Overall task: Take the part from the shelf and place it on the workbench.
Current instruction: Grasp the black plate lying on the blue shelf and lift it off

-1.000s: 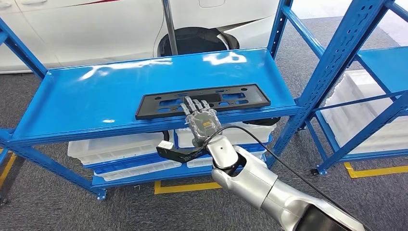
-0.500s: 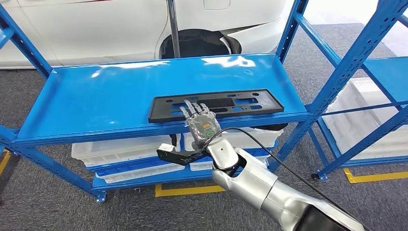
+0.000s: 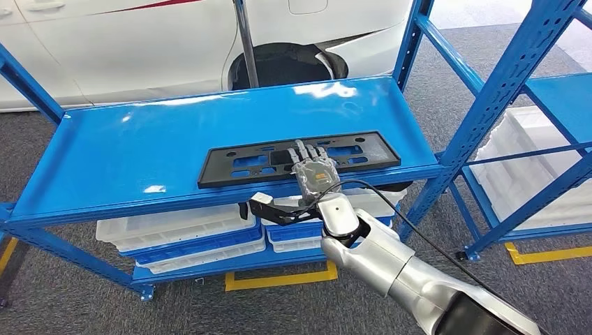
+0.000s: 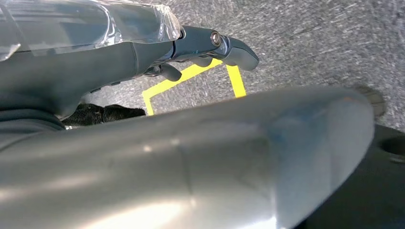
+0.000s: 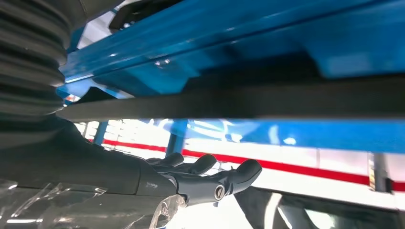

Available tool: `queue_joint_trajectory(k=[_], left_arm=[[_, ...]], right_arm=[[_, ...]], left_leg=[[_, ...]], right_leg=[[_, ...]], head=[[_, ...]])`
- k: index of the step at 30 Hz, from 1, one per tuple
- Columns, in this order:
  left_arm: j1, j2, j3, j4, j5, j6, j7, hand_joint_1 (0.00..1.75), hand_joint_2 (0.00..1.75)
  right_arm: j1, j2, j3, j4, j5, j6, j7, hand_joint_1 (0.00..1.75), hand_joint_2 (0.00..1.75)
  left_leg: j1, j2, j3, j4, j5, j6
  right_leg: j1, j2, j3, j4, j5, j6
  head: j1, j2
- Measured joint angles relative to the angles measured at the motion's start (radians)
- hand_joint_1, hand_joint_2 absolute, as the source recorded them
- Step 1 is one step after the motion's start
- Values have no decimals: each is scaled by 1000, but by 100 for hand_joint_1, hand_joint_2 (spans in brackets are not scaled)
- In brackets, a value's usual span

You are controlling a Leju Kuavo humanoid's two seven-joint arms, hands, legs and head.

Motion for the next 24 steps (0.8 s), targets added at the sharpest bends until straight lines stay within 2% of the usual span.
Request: queue_joint_trajectory(k=[1, 3, 4, 5, 6, 8, 10, 11, 13, 14, 15, 16, 17, 18, 19, 20, 21, 24], left_arm=[[1, 0, 0, 0, 0, 0, 1, 0, 0], [1, 0, 0, 0, 0, 0, 5, 0, 0], [0, 1, 0, 0, -1, 0, 7, 0, 0], [-1, 1, 0, 0, -1, 0, 8, 0, 0], [-1, 1, 0, 0, -1, 0, 11, 0, 0], [0, 1, 0, 0, -3, 0, 13, 0, 0], [0, 1, 0, 0, -6, 0, 13, 0, 0], [-1, 1, 0, 0, -7, 0, 13, 0, 0], [-2, 1, 0, 0, -8, 0, 13, 0, 0], [-2, 1, 0, 0, -8, 0, 13, 0, 0], [-1, 1, 0, 0, -8, 0, 13, 0, 0], [0, 1, 0, 0, -8, 0, 13, 0, 0], [1, 1, 0, 0, -8, 0, 13, 0, 0], [1, 1, 0, 0, -8, 0, 13, 0, 0], [0, 1, 0, 0, -7, 0, 13, 0, 0], [-1, 1, 0, 0, -7, 0, 13, 0, 0], [-2, 1, 0, 0, -7, 0, 13, 0, 0], [-3, 1, 0, 0, -5, 0, 10, 0, 0]], right_arm=[[0, -6, -3, 3, -3, -1, 4, 0, 175], [0, -16, -12, 6, -6, -3, 8, 0, 175], [-2, -19, -17, 8, -7, -4, 10, 0, 175], [-3, -22, -20, 9, -7, -5, 10, 0, 175], [-3, -25, -22, 9, -8, -6, 11, 0, 175], [-3, -29, -24, 11, -10, -7, 11, 0, 175], [-3, -32, -29, 11, -11, -8, 11, 0, 175], [-4, -33, -31, 11, -11, -8, 11, 0, 175], [-2, -36, -33, 11, -11, -9, 11, 0, 175], [1, -38, -33, 11, -11, -9, 11, 0, 175], [5, -40, -34, 12, -11, -9, 11, 0, 175], [7, -41, -34, 12, -11, -10, 10, 0, 175], [8, -42, -35, 13, -11, -10, 10, 0, 175], [8, -43, -36, 13, -11, -10, 9, 0, 175], [6, -43, -37, 13, -11, -11, 9, 0, 175], [5, -43, -38, 13, -12, -12, 7, 0, 175], [5, -42, -38, 13, -12, -13, 5, 0, 175], [6, -38, -39, 12, -13, -15, -2, 0, 175]], left_leg=[[2, 0, 7, -30, 29, -2], [6, 1, 67, -178, 111, -1], [4, 1, 99, -248, 140, 3], [2, 0, 119, -292, 154, 8], [-1, 0, 128, -311, 155, 15], [-5, -1, 133, -314, 151, 29], [-3, -1, 142, -320, 151, 43], [-2, -1, 147, -323, 150, 50], [-3, 0, 154, -323, 145, 58], [-4, 0, 157, -322, 142, 61], [-4, -1, 160, -322, 139, 62], [-4, -2, 164, -322, 135, 61], [-4, -3, 170, -322, 131, 59], [-4, -4, 176, -322, 125, 56], [-6, -5, 180, -319, 119, 51], [-9, -5, 182, -318, 114, 47], [-11, -5, 183, -318, 109, 42], [-10, -4, 186, -315, 99, 29]], right_leg=[[0, 0, 4, 0, -3, 2], [-1, 1, 15, 0, -10, 9], [1, 2, 19, 1, -15, 13], [3, 3, 21, 1, -17, 18], [4, 3, 21, 1, -20, 23], [3, 4, 22, 2, -24, 34], [0, 2, 12, 34, -46, 44], [-1, 1, -9, 81, -70, 48], [-1, 0, -82, 225, -127, 53], [-1, 0, -119, 287, -143, 54], [-1, 0, -142, 316, -140, 55], [-2, 0, -145, 304, -118, 55], [-2, -1, -127, 250, -79, 54], [-3, -1, -95, 175, -36, 53], [-3, -2, -63, 102, -5, 51], [-2, -2, -40, 49, 13, 47], [-1, -2, -28, 21, 18, 42], [0, 0, -22, 14, 11, 25]], head=[[0, 0], [0, 0], [0, 0], [0, 0], [1, 0], [2, 0], [2, 0], [3, 0], [4, 0], [5, 0], [5, 0], [5, 0], [5, 0], [5, 0], [5, 0], [5, 0], [5, 0], [5, 0]])
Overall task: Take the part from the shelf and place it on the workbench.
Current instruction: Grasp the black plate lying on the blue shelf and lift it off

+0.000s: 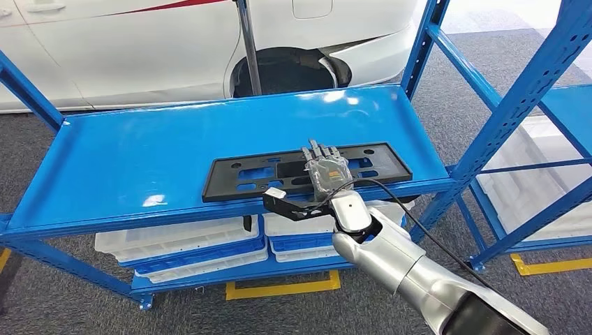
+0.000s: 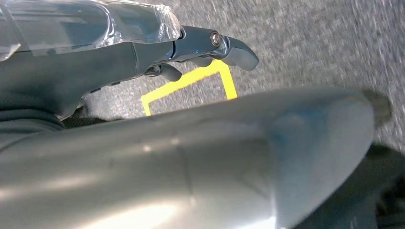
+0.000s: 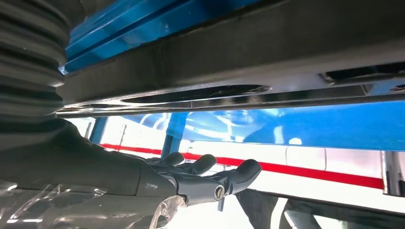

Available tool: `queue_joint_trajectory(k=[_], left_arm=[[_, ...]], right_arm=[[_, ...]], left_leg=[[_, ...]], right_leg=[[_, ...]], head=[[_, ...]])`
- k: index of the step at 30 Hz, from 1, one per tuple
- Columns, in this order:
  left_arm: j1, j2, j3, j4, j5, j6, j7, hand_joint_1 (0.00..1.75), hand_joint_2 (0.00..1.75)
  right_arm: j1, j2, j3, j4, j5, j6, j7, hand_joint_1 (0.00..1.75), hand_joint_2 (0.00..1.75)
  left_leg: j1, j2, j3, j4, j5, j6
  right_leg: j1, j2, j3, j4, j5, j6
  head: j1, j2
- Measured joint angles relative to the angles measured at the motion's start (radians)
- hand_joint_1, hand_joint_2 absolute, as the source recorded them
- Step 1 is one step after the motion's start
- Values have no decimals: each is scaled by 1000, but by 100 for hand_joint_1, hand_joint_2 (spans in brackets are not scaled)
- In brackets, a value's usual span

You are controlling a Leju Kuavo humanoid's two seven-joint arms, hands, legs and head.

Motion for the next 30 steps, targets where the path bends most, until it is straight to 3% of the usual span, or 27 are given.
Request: queue_joint_trajectory(k=[1, 2, 4, 5, 6, 8, 9, 23, 24, 27, 28, 30], left_arm=[[-1, 0, 0, 0, 1, 0, -3, 0, 0], [-1, 0, 0, 0, 1, 0, -6, 0, 0], [-3, 0, 0, 0, 1, 0, -9, 0, 0], [-3, 0, 0, 0, 1, -1, -9, 0, 0], [-4, 0, 0, 0, 2, -1, -10, 0, 0], [-2, 0, 0, 0, 6, -2, -11, 0, 0], [0, 0, 0, 0, 7, -2, -11, 0, 0], [1, 0, 0, 0, 10, -3, -14, 0, 0], [1, 0, 0, 0, 10, -2, -14, 0, 0], [1, 0, 0, 0, 10, -2, -14, 0, 0], [1, 0, 0, 0, 10, -2, -15, 0, 0], [1, 0, 0, 0, 10, -2, -15, 0, 0]], right_arm=[[0, 3, 0, -1, 0, 0, -1, 0, 175], [1, 5, 0, -1, -1, 0, -2, 0, 175], [2, 8, 1, -2, -2, 1, -5, 0, 175], [3, 9, 1, -2, -2, 1, -6, 0, 175], [3, 10, 1, -2, -2, 1, -8, 0, 175], [3, 10, 2, -2, 0, 3, -14, 0, 175], [4, 10, 2, -2, 0, 5, -17, 0, 175], [6, 25, 19, -2, 7, 12, -44, 0, 175], [6, 26, 21, -2, 7, 13, -46, 17, 175], [7, 28, 26, -2, 10, 16, -56, 147, 175], [7, 29, 27, -2, 10, 16, -58, 175, 175], [7, 30, 31, -2, 12, 16, -63, 175, 175]], left_leg=[[1, 1, -6, 16, -10, -4], [1, 2, -10, 27, -4, 2], [1, 4, -11, 30, -3, 37], [2, 4, -4, 15, 6, 48], [4, 5, 0, 5, -2, 42], [8, 5, 2, -3, 1, 8], [9, 5, 2, -5, 0, -3], [7, 5, 3, -5, 4, -9], [7, 5, 3, -5, 4, -9], [7, 5, 2, -6, 4, -9], [7, 5, 2, -6, 4, -9], [7, 5, 2, -6, 4, -9]], right_leg=[[0, -1, 2, 0, -1, -4], [1, -2, 4, 1, -2, -7], [9, -3, 4, 5, -5, -9], [12, -3, 3, 7, -6, -9], [15, -4, 1, 8, -7, -10], [17, -5, 0, 8, -8, -12], [17, -5, 0, 8, -7, -13], [14, -5, -1, 8, -4, -14], [14, -5, -1, 8, -4, -14], [14, -5, -1, 8, -4, -14], [14, -5, -1, 8, -4, -14], [14, -5, -1, 8, -4, -14]], head=[[-1, 0], [-2, 0], [-5, 0], [-5, 0], [-4, 0], [-4, 0], [-4, 0], [-4, 0], [-4, 0], [-4, 0], [-4, 0], [-4, 0]])
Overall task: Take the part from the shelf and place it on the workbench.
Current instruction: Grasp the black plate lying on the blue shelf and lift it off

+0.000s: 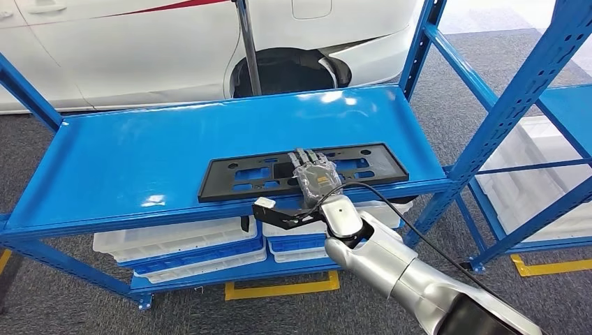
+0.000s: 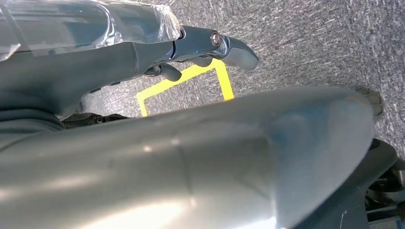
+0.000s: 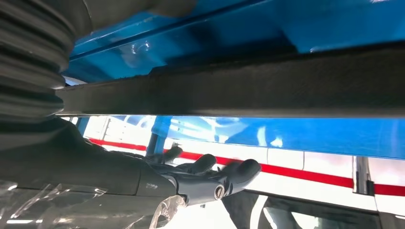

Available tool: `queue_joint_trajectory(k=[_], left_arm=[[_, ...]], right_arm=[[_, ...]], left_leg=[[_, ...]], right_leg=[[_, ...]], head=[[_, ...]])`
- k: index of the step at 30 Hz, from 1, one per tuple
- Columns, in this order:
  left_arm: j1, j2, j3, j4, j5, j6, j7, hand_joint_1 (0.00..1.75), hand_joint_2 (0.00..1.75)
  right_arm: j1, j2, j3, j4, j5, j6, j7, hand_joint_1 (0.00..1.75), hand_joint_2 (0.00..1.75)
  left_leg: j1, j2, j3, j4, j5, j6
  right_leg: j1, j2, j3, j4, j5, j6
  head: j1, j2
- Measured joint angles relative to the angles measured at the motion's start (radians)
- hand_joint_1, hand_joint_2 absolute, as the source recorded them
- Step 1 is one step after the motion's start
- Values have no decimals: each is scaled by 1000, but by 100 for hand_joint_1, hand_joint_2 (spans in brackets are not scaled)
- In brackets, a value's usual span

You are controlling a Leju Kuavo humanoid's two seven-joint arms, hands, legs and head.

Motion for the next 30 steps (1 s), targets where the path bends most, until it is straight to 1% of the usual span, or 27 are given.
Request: queue_joint_trajectory(k=[12, 17, 21, 30], left_arm=[[1, -1, 0, 0, 3, 0, -6, 0, 0], [1, -1, 0, 0, 13, 0, -19, 0, 0], [1, -2, 0, 0, 4, 0, -47, 0, 175], [1, -2, 0, 0, -25, 10, -75, 0, 175]], right_arm=[[4, 4, 14, -1, 15, -6, -7, 175, 175], [8, 2, 15, -12, 16, -6, 3, 175, 175], [9, -5, 14, -27, 17, -5, 19, 175, 175], [18, -21, 12, -45, 25, -7, 32, 175, 175]], left_leg=[[0, 0, 0, 0, 0, 0], [0, 0, 0, 0, 0, 0], [-1, 0, 0, 0, 0, 0], [-1, 0, 0, 0, 0, 0]], right_leg=[[0, 0, 0, 0, 0, 0], [0, 0, 0, 0, 0, 0], [0, 0, 0, 0, 0, 0], [0, 0, 0, 0, 0, 0]], head=[[0, 0], [0, 0], [0, 0], [0, 0]])
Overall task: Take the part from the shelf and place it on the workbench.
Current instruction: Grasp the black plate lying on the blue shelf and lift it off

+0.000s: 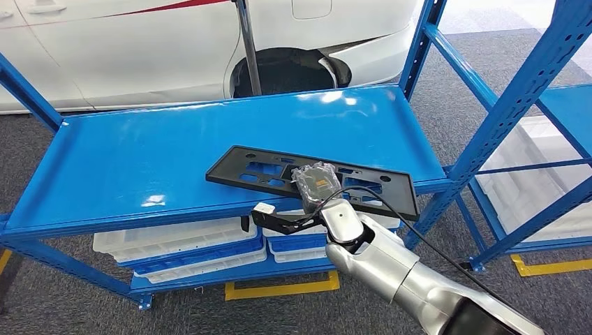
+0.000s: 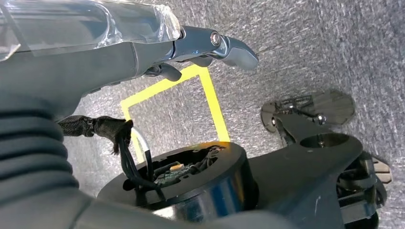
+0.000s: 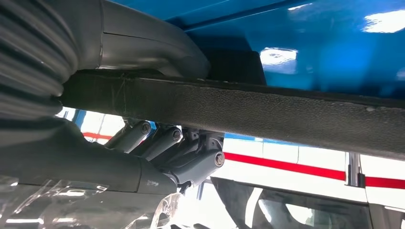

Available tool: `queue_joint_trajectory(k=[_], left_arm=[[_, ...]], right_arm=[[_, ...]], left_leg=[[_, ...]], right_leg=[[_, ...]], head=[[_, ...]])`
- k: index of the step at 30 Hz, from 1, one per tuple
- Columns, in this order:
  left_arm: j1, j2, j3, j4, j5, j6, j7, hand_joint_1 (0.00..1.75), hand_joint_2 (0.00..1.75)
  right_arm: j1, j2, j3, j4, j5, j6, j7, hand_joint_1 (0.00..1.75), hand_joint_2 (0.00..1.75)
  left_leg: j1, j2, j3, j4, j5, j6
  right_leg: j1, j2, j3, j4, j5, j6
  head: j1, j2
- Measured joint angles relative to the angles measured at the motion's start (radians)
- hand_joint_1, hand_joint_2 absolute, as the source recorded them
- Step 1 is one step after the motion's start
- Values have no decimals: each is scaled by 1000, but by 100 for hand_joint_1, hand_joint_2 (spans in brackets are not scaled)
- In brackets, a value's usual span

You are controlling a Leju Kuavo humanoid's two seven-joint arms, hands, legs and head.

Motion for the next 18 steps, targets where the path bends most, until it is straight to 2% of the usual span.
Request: queue_joint_trajectory(k=[8, 18], left_arm=[[0, 0, -8, 0, -28, 50, 1, 0, 175], [-3, 0, -14, 0, -11, 58, 2, 0, 175]], right_arm=[[10, -12, -2, -14, 21, -6, 12, 175, 175], [25, -20, -3, -25, 77, -36, 14, 175, 175]], left_leg=[[0, 0, 0, 0, 0, 0], [0, 0, 0, 0, 0, 0]], right_leg=[[0, 0, 0, 0, 0, 0], [0, 0, 0, 0, 0, 0]], head=[[0, 0], [0, 0]])
